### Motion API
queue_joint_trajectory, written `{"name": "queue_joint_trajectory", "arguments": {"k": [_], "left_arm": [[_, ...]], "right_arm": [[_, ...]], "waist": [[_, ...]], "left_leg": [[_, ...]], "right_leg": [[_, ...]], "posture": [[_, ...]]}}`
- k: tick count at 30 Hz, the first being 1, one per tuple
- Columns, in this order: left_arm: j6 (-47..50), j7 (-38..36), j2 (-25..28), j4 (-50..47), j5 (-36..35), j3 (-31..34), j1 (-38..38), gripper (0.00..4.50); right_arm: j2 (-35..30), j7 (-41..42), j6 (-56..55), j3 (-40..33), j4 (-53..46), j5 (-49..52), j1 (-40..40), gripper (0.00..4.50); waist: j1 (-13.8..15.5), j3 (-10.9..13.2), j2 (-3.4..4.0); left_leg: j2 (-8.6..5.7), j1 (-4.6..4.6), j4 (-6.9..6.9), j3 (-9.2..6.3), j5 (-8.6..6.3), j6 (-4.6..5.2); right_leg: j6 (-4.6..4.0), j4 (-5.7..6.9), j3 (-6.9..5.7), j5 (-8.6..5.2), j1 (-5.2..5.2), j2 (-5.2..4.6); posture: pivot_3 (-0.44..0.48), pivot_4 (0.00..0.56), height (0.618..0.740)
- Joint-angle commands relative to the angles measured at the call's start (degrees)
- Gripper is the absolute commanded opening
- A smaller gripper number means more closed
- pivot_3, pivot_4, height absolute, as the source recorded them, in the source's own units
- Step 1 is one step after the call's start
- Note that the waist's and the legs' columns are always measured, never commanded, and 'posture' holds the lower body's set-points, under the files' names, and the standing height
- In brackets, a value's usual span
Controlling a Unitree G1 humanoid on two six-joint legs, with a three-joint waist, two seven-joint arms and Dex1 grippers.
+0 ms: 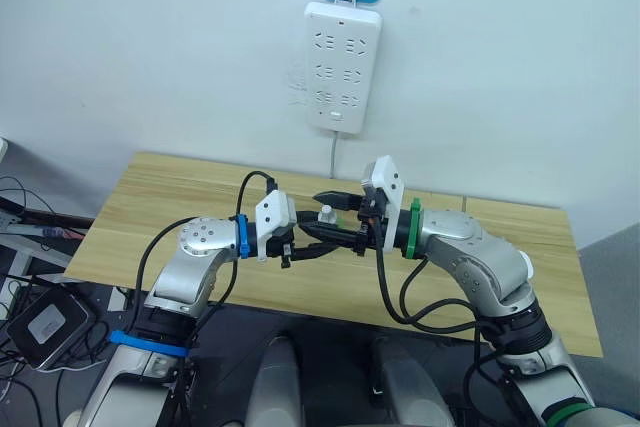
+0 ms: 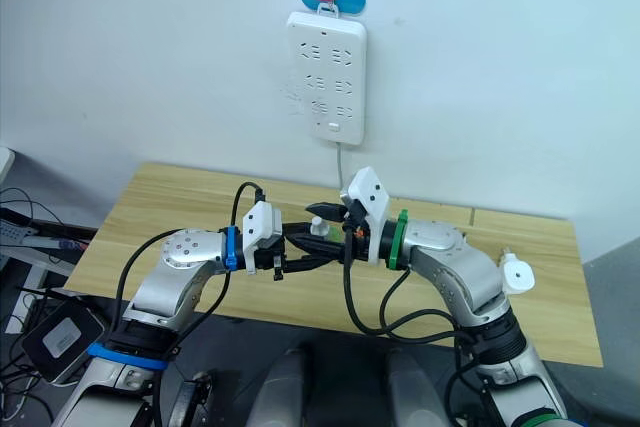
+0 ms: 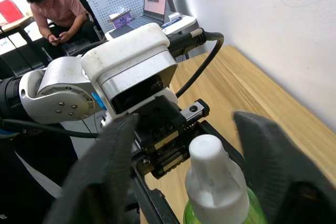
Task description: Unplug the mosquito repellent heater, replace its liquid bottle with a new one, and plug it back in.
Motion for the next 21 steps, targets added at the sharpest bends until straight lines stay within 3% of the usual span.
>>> {"name": "queue_joint_trajectory", "arguments": {"k": [1, 5, 9, 13, 17, 21], "left_arm": [[-0.2, 0.1, -0.2, -2.7, -0.7, 0.1, 0.0, 2.2], [-0.4, -0.1, -0.2, -2.6, -0.5, 0.1, 0.1, 2.2], [-0.5, -0.2, -0.1, -2.6, -0.4, 0.0, 0.5, 2.2], [-0.7, -0.1, 0.6, -2.4, -0.2, 0.6, 1.7, 2.2], [-0.8, 0.6, 1.3, -2.2, -0.2, 1.5, 2.9, 2.2], [-0.3, 1.3, 1.3, -2.6, -0.5, 1.6, 3.0, 2.2]], "right_arm": [[0.3, 0.1, -1.1, -0.8, -1.0, 0.6, -0.8, 1.57], [0.6, 0.2, -1.3, -1.2, -1.0, 1.1, -1.1, 0.32], [0.6, 0.3, 0.4, -3.8, -4.0, 4.5, -2.3, 0.32], [1.5, -6.6, 6.3, -12.3, -8.0, 11.3, -6.5, 0.32], [0.9, -18.9, 2.6, -18.5, -5.2, 3.1, -2.5, 0.32], [-1.1, -21.6, -11.5, -13.5, 1.8, -9.9, 7.1, 0.32]], "waist": [[0.0, 0.0, 0.0], [0.0, 0.0, 0.0], [0.0, 0.0, 0.0], [0.0, 0.0, 0.01], [0.2, 0.0, -0.03], [0.5, 0.0, -0.03]], "left_leg": [[0.0, 0.0, 0.0, 0.0, 0.0, 0.0], [0.0, 0.0, 0.0, 0.0, 0.0, 0.0], [0.0, 0.0, -0.01, 0.0, 0.0, 0.0], [0.02, -0.01, 0.0, 0.01, 0.0, 0.0], [0.02, 0.0, -0.07, -0.01, 0.0, 0.0], [-0.1, -0.04, -0.11, 0.03, -0.01, 0.01]], "right_leg": [[0.0, 0.0, 0.0, 0.0, 0.0, 0.0], [0.0, 0.0, 0.0, 0.0, 0.0, 0.0], [0.0, 0.0, 0.0, 0.0, -0.01, 0.0], [0.0, 0.01, 0.01, 0.0, -0.02, 0.0], [-0.02, -0.01, -0.02, -0.01, -0.01, 0.0], [-0.02, -0.14, 0.0, -0.02, -0.02, -0.11]], "posture": [[0.041, 0.241, 0.74], [0.038, 0.241, 0.74], [0.042, 0.242, 0.74], [0.051, 0.246, 0.74], [0.043, 0.248, 0.74], [0.028, 0.25, 0.74]]}}
